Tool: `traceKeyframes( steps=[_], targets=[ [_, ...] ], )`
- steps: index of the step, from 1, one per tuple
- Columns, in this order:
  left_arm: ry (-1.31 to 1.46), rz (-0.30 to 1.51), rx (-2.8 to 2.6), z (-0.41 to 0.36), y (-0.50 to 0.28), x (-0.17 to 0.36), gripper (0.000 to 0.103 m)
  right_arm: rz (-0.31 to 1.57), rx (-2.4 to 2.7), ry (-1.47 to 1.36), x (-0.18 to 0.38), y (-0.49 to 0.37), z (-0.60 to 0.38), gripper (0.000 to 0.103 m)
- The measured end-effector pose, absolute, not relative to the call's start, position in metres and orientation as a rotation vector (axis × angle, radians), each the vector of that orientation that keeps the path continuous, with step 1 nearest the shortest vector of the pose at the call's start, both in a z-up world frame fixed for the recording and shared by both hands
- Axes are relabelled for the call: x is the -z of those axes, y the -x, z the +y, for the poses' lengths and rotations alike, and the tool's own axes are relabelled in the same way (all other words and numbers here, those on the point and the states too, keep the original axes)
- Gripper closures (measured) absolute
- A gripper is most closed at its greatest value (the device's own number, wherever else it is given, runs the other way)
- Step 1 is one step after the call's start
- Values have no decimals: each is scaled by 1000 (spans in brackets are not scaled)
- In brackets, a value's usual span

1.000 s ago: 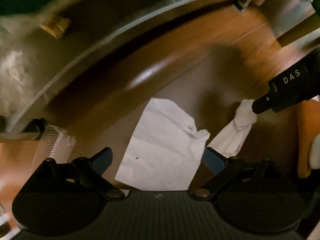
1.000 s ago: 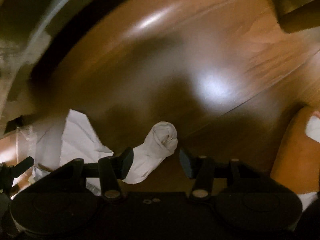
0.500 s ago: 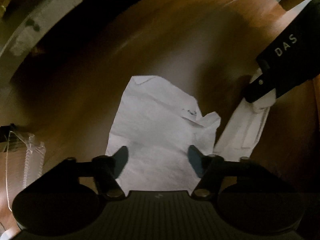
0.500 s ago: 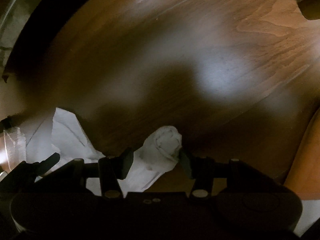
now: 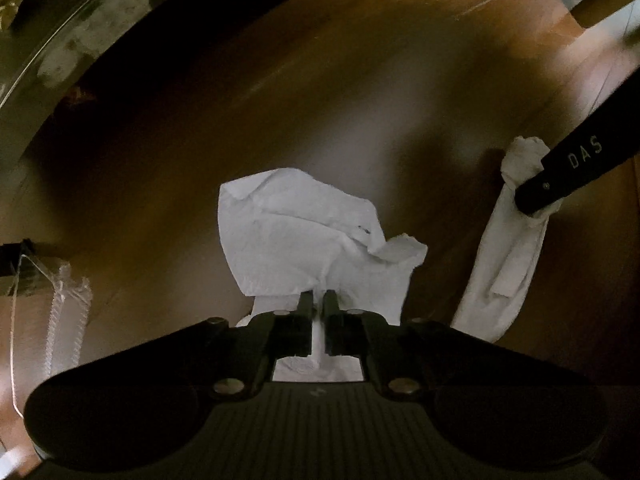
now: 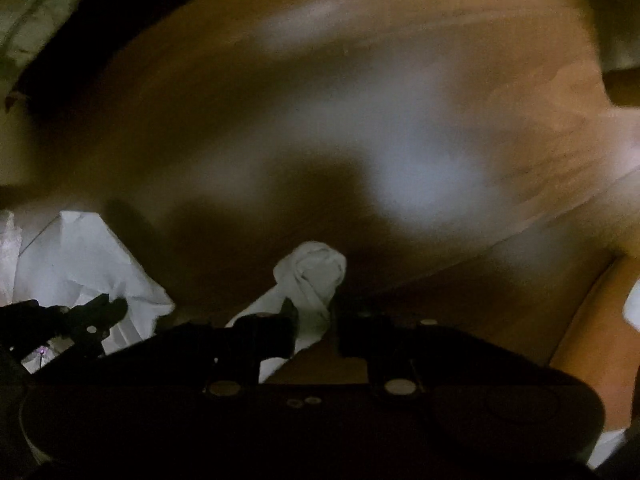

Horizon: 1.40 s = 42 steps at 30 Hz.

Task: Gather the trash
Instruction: 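Grasp the white tissue with left tool while right tool grasps white cloth, then carry the tissue and white cloth up to the teal wastebasket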

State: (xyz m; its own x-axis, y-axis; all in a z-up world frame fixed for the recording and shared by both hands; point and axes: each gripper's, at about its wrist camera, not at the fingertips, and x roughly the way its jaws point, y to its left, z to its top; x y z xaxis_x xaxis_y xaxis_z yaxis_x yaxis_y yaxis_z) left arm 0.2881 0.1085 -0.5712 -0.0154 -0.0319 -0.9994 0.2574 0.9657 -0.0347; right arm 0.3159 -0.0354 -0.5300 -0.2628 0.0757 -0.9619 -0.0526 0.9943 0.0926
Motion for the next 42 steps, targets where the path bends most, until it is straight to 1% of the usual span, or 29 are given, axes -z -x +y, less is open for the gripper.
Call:
traceKeyframes(
  steps=[4,6,9,15,20,22,26,32,42],
  targets=[
    [-115,1578,216,121,-293,555,99,1789,-145,11,509,-319,-39,89],
    [-128,1576,215,123,-293,544,99,1761,-164,22,491,-321,-41,89],
    [-126,1561,225,122,-293,523,99,1715,-188,36,457,-324,-45,89],
    [-119,1505,247,120,-290,458,99,1614,-220,38,373,-330,-58,89],
    [-102,1441,239,115,-290,382,99,1496,-301,39,292,-324,-68,89],
    [-87,1409,227,100,-294,360,99,1447,-335,35,260,-321,-76,89],
    [-50,1320,191,95,-290,290,99,1353,-386,41,202,-307,-92,89],
    [38,1171,135,85,-279,190,99,1160,-440,61,108,-282,-123,89],
    [66,924,150,23,-242,45,99,896,-471,103,-29,-229,-197,89]
  ],
)
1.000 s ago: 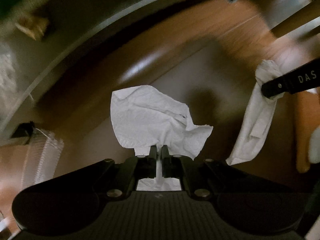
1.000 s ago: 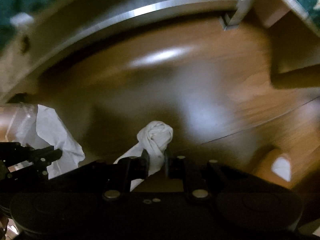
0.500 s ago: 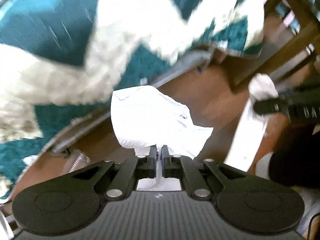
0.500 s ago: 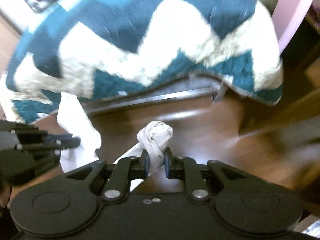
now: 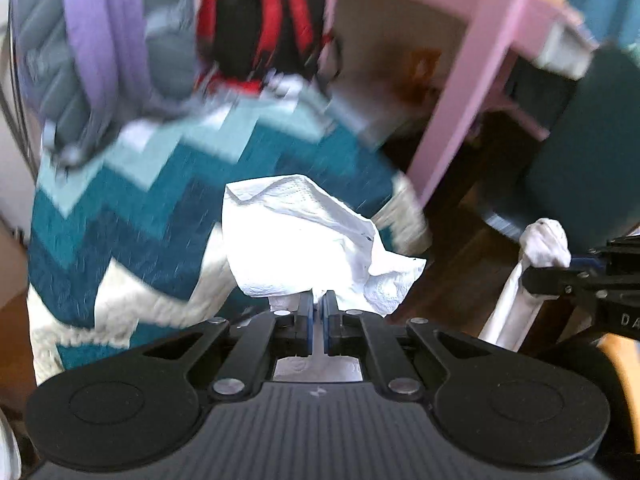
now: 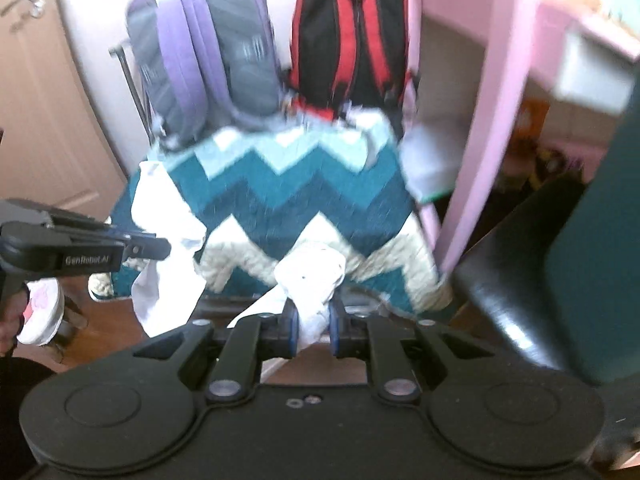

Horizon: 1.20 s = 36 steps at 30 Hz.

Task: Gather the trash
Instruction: 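Carry the tissue and white cloth up to the teal wastebasket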

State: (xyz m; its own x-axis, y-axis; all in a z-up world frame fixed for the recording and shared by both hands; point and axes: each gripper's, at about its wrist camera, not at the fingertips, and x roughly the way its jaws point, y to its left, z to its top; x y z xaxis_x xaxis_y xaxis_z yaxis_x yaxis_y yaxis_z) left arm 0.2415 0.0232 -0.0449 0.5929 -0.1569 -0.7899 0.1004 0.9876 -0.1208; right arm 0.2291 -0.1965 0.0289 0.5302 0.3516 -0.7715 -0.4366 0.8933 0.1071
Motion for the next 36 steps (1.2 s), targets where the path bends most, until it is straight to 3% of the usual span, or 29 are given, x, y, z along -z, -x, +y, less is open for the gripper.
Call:
traceKeyframes(
  steps=[6,23,28,36],
  targets=[
    [73,795,210,-27,-225,-33,99,760,-459,133,-97,-206,-246,89],
    [-13,497,464,-232,-251,-209,99,513,-141,131,-216,-215,-405,89],
    [-52,450,524,-294,-266,-236,99,484,-49,104,-232,-228,-450,89],
    [-97,472,572,-368,-307,-226,99,515,33,71,-218,-259,-496,88]
  ],
)
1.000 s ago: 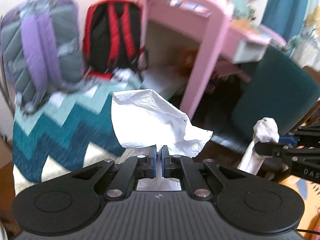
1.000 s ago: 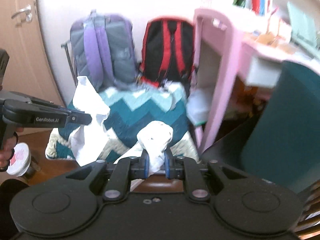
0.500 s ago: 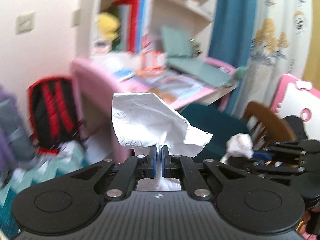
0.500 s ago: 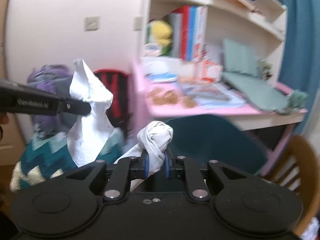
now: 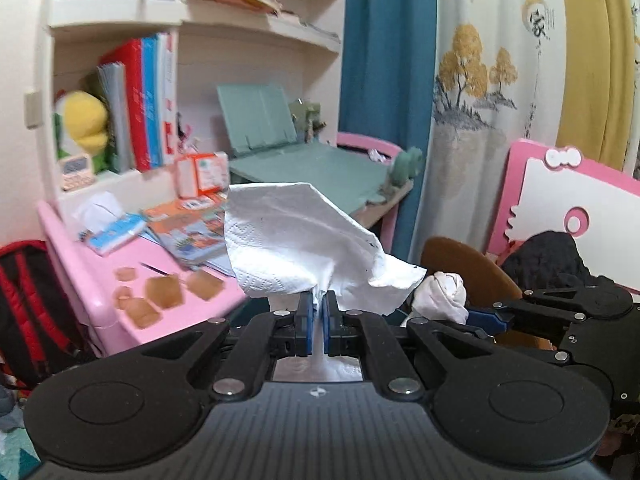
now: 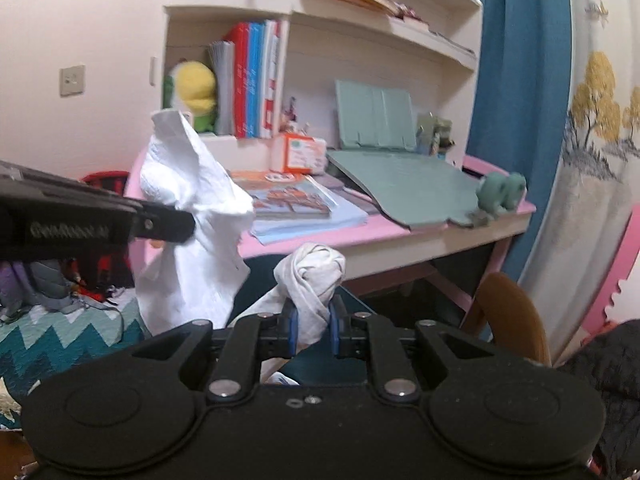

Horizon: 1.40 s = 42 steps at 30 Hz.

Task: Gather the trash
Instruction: 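Carry the tissue and white cloth up to the teal wastebasket, then open both tools over the wastebasket to drop the tissue and cloth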

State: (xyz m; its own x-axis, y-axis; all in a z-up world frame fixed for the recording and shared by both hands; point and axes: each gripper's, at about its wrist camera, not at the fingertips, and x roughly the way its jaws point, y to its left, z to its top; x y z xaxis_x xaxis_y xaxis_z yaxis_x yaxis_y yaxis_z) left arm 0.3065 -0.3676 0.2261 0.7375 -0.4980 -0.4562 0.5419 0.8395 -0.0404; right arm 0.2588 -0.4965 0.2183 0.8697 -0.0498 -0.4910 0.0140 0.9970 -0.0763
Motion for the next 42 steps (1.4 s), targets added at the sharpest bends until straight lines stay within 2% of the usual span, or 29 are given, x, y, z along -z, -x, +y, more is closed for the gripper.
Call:
traceKeyframes(
  steps=[9,17,24,32,35,37,39,42],
  targets=[
    [-174,618,538,-406,-353,-165,99,643,5,123,-177,-293,-502,87],
    [-218,769,510,-411,-380,-120,99,741,-39,161,-155,-311,-496,81],
    [-228,827,507,-411,-389,-104,97,802,-65,150,-144,-320,-500,74],
    [-214,834,506,-407,-388,-105,92,789,-86,126,-152,-312,-506,68],
    [-206,827,510,-405,-383,-109,73,786,-82,124,-155,-308,-508,61],
    [-199,813,507,-403,-379,-113,47,782,-74,122,-158,-303,-509,58],
    [-192,790,504,-401,-372,-119,40,774,-77,119,-162,-297,-510,57],
    [-192,777,512,-399,-363,-127,40,750,-91,110,-172,-286,-510,56]
  ],
)
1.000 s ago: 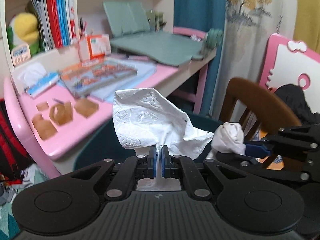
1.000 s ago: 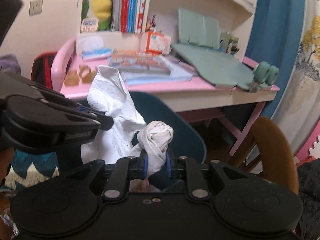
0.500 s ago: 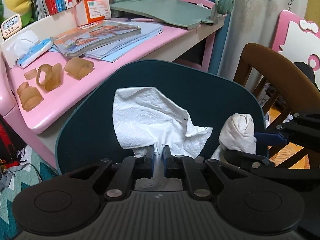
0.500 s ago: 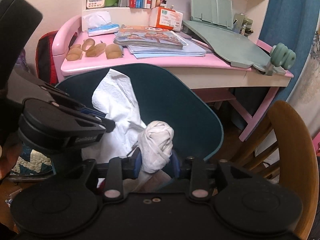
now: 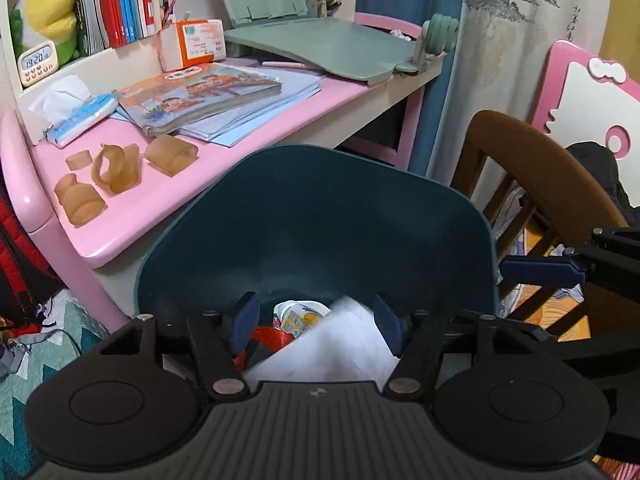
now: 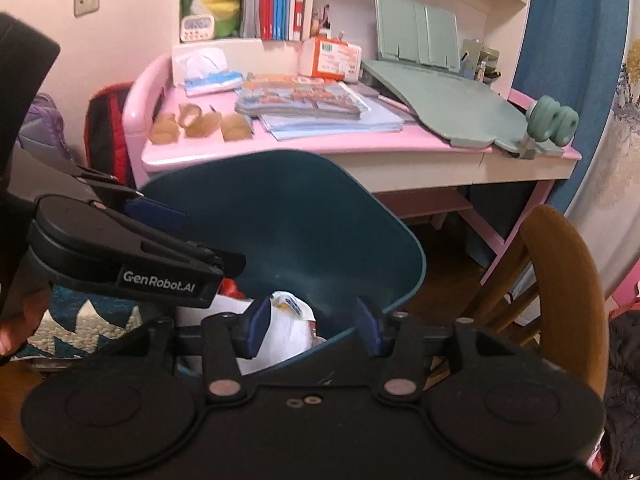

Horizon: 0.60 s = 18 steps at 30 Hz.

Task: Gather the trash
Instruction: 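Open both tools over the wastebasket to drop the tissue and cloth, then move both tools back down to the trash under the bed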

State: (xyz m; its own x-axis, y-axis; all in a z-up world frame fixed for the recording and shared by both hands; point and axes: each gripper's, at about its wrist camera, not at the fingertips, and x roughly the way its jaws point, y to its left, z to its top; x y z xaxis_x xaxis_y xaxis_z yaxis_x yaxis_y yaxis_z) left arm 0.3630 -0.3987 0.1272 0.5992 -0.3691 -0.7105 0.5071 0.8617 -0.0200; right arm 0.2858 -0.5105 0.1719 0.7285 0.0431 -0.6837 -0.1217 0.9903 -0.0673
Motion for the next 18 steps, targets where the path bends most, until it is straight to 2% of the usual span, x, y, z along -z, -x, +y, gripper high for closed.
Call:
traceKeyframes(
  steps=[3,18],
  targets=[
    [-185,765,511,-392,-350,-137,30,722,-112,94,-183,-274,-511,54],
    [-145,687,482,-311,-269,-182,21,650,-278,127,-220,-213,-448,52]
  ],
)
